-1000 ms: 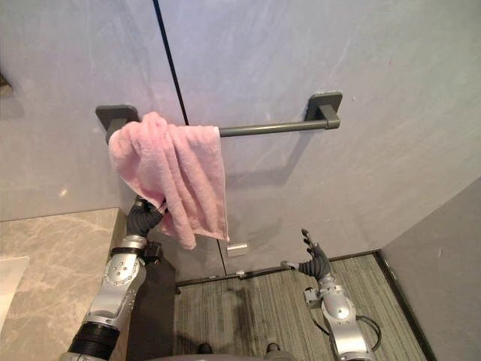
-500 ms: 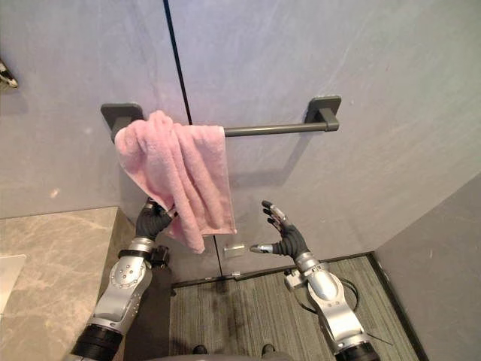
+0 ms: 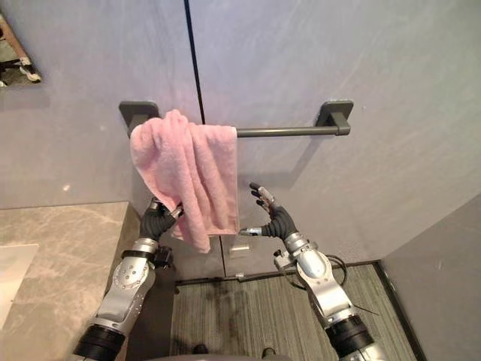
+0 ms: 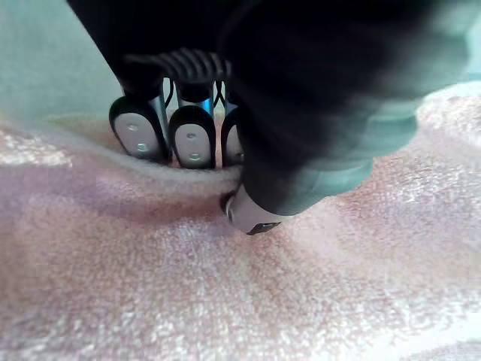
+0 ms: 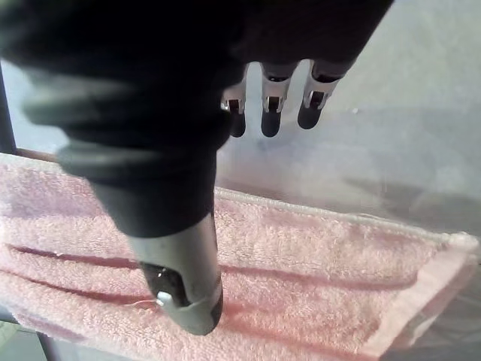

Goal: Organize washtable

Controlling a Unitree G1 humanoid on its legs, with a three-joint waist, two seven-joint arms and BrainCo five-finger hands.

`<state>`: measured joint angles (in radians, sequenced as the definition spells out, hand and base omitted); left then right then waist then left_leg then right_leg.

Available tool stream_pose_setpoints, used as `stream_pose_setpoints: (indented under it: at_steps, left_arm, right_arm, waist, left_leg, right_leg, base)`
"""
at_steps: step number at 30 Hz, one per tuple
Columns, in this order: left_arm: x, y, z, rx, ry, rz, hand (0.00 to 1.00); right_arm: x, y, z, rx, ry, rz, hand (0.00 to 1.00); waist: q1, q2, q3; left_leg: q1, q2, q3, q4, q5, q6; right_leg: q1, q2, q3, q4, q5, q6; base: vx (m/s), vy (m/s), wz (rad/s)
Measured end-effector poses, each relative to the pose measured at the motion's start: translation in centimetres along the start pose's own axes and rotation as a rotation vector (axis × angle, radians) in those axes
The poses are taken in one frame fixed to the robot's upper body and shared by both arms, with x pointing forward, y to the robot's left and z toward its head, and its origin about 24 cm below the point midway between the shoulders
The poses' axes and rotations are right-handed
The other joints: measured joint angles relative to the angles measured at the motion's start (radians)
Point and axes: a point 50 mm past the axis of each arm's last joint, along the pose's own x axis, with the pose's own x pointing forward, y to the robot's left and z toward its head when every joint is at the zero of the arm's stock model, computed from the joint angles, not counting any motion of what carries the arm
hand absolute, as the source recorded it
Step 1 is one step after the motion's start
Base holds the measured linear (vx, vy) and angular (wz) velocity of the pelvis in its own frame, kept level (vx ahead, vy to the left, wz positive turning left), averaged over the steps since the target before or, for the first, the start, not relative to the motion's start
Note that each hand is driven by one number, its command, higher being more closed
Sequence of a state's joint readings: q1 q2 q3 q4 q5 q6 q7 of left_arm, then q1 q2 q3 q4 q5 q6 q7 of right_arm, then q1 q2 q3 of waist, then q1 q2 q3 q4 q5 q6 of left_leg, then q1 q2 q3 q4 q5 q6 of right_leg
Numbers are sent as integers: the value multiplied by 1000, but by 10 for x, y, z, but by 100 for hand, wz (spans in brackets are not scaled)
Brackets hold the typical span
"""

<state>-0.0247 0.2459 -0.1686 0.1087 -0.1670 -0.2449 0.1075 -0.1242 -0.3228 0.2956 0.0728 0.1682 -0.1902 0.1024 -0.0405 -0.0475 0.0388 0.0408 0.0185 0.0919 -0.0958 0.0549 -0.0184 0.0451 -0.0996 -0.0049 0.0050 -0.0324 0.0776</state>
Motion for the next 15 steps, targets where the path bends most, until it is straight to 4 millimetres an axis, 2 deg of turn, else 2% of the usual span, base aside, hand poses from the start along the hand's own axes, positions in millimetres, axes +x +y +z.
stream_pose_setpoints:
  at_steps: [5,15]
  left_arm:
    - [-1,0,-1,0,2,-1,100]
    - [-1,-6,-1,-18,6,-35,100]
  right_arm:
    - [13,6,5,-16,-19,42,0]
    - [26,14,10,-34,-34,99,0]
  waist:
    - [1,-7,-5]
    - [6,-17,-12]
  left_leg:
    - [-13,1,-8,0,10,-1]
    - [-17,2,-12,0,16,-1]
  right_leg:
    - [-15,1,-6,8,0,0]
    - [-15,2,-11,10,2,-1]
  base:
    - [-56,-18,5]
    - [-8,-4,1]
